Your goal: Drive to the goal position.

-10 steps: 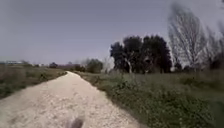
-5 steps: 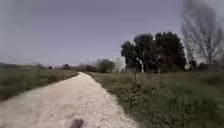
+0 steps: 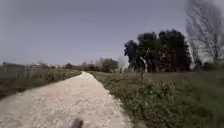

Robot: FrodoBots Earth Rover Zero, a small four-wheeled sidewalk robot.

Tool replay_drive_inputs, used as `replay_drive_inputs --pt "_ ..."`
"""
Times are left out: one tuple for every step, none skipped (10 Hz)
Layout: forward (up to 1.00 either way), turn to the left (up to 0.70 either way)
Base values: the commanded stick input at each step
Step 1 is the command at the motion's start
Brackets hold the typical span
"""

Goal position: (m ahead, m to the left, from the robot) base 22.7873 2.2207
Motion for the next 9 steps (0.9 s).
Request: replay_drive_inputs --pt "0.70 0.33" --pt "0.70 0.15" --pt "0.70 0.00" --pt "0.70 0.00" --pt "0.70 0.00" --pt "0.70 0.00" --pt "0.70 0.00" --pt "0.70 0.00" --pt "0.70 0.00"
